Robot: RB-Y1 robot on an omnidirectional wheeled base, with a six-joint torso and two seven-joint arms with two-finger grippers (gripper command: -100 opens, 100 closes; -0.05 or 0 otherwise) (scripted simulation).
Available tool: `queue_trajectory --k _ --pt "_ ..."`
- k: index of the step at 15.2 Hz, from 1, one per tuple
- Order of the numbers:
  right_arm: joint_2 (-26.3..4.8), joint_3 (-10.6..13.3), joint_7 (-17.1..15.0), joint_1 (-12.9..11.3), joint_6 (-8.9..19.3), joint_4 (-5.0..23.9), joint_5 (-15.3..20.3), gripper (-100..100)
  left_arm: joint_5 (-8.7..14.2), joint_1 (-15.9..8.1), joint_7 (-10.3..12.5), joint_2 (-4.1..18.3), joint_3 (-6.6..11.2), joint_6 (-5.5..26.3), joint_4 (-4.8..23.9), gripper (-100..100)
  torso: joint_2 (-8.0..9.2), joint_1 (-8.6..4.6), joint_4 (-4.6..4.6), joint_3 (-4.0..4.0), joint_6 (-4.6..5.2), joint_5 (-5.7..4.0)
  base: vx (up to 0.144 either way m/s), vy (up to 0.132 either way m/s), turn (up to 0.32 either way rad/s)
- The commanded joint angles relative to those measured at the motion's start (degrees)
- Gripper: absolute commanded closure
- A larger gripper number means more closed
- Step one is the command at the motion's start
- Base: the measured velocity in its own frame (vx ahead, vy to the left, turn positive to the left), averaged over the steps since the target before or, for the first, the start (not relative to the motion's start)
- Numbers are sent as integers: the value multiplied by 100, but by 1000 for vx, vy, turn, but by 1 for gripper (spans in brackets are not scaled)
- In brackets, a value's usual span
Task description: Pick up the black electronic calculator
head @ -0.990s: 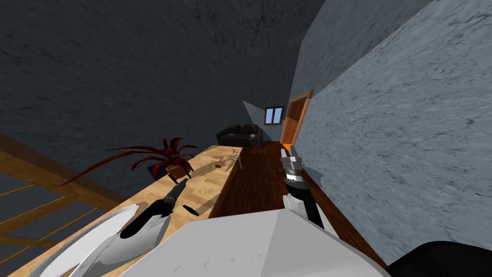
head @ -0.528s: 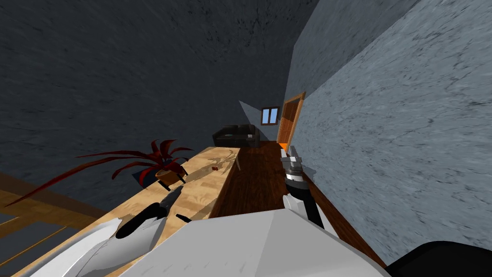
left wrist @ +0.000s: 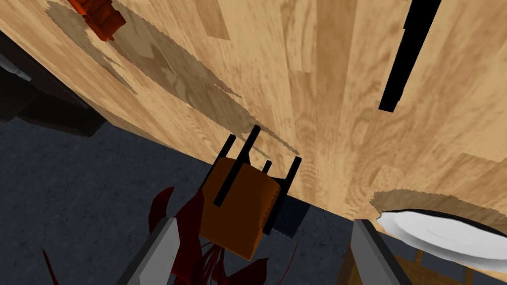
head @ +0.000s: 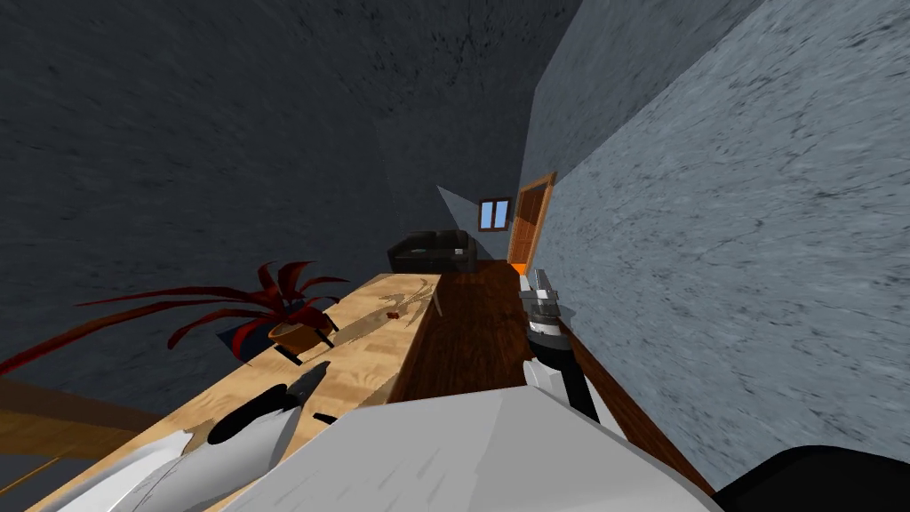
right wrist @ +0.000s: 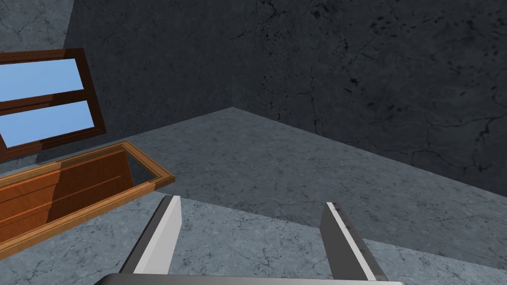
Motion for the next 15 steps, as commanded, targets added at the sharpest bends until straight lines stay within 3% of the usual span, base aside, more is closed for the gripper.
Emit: queue_trajectory --k 1,15 --pt "0 0 0 0 0 0 0 0 36 43 -86 -62 93 286 -35 -100 0 0 0 0 0 0 18 13 -100" --pt "0 0 0 0 0 0 0 0 160 124 -375 -279 408 1681 -29 -100 0 0 0 0 1 0 21 18 -89"
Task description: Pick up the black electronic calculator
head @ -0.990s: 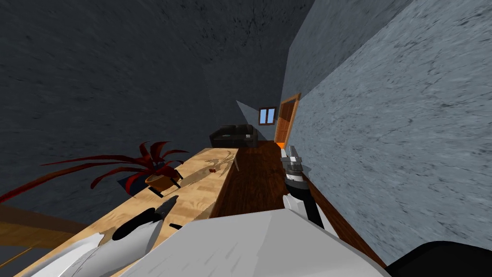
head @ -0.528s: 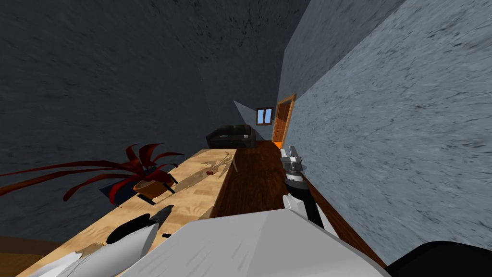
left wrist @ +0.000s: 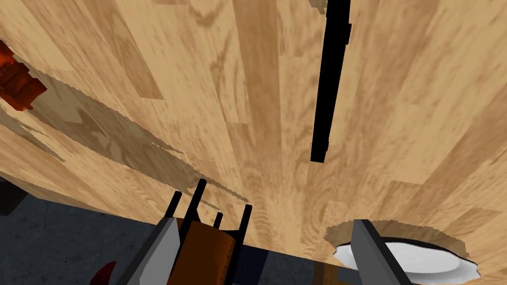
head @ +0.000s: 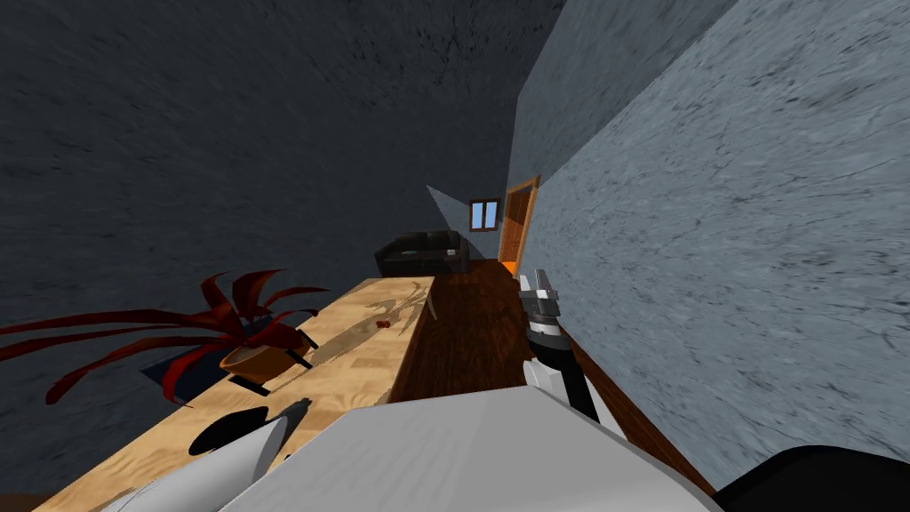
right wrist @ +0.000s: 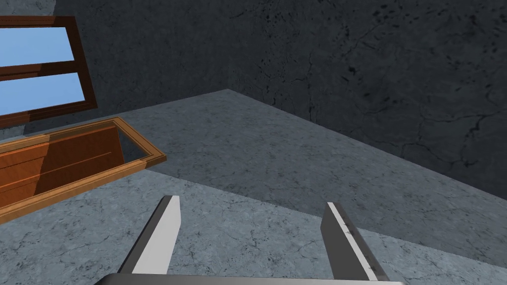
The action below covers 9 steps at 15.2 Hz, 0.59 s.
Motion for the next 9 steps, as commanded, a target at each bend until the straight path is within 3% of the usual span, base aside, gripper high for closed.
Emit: queue_trajectory --k 1,5,9 --pt "0 0 0 0 0 0 0 0 37 36 -74 -69 80 286 -11 -100 0 0 0 0 0 0 18 15 -74" --pt "0 0 0 0 0 0 0 0 61 52 -130 -126 140 587 -10 -100 -3 2 -1 -2 1 0 21 20 -83" --pt "0 0 0 0 0 0 0 0 117 88 -259 -295 282 1120 -6 -100 -1 0 0 0 1 0 18 18 -94"
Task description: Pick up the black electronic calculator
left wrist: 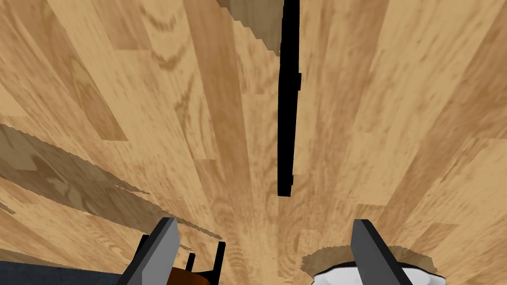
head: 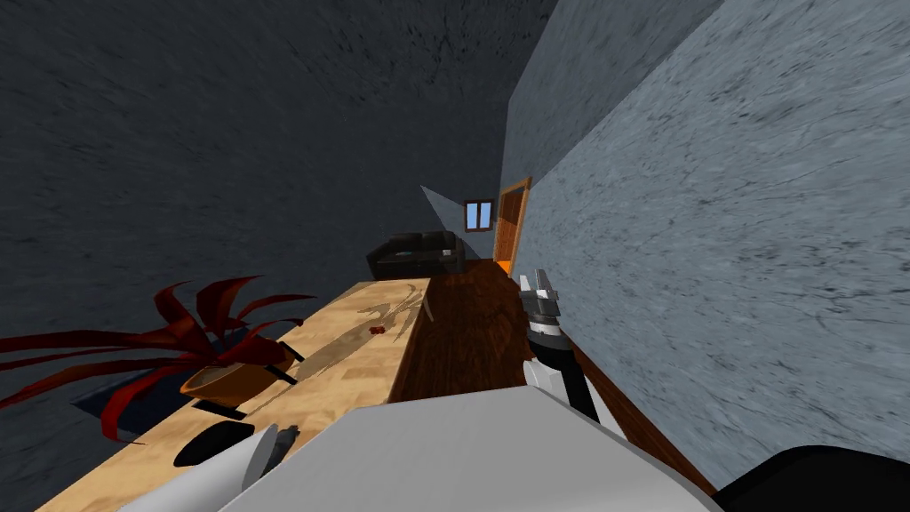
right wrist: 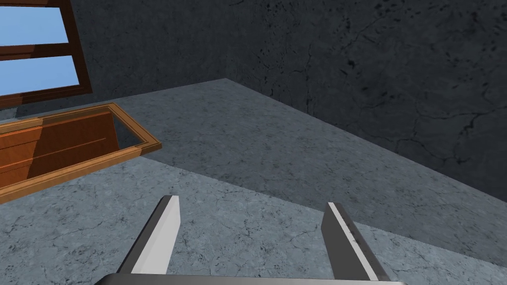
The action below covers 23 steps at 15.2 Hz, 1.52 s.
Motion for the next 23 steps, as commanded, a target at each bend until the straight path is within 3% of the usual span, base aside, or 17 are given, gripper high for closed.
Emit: queue_trajectory --k 1,4,5,10,12,13,17,21,23 --pt "0 0 0 0 0 0 0 0 -2 39 -47 -87 23 178 0 -100 0 0 0 0 0 0 21 21 -90" --pt "0 0 0 0 0 0 0 0 27 59 -115 -234 97 471 2 -100 0 -2 0 0 -1 0 20 17 -61" --pt "0 0 0 0 0 0 0 0 14 55 -89 -185 69 364 -6 -100 0 -2 0 0 -1 0 10 10 -24" --pt "0 0 0 0 0 0 0 0 -70 -60 -4 -137 -39 -16 515 -100 15 -2 3 8 -2 0 -18 11 -7" --pt "0 0 0 0 0 0 0 0 -73 -78 -7 -131 -35 37 488 -100 17 -2 4 10 -2 0 -20 10 -7" --pt "0 0 0 0 0 0 0 0 -79 -84 1 -130 -41 16 506 100 15 -4 4 9 -2 -1 -5 3 -1" --pt "0 0 0 0 0 0 0 0 -79 -81 2 -129 -39 17 505 100 7 -6 2 4 0 0 -1 0 3" --pt "0 0 0 1 0 0 0 0 -1 28 -76 -179 52 305 112 100 -1 -14 2 0 0 -3 20 -12 9" --pt "0 0 0 1 0 0 0 0 -12 7 -64 -170 42 276 154 100 -4 -16 1 -1 0 -4 19 -10 3"
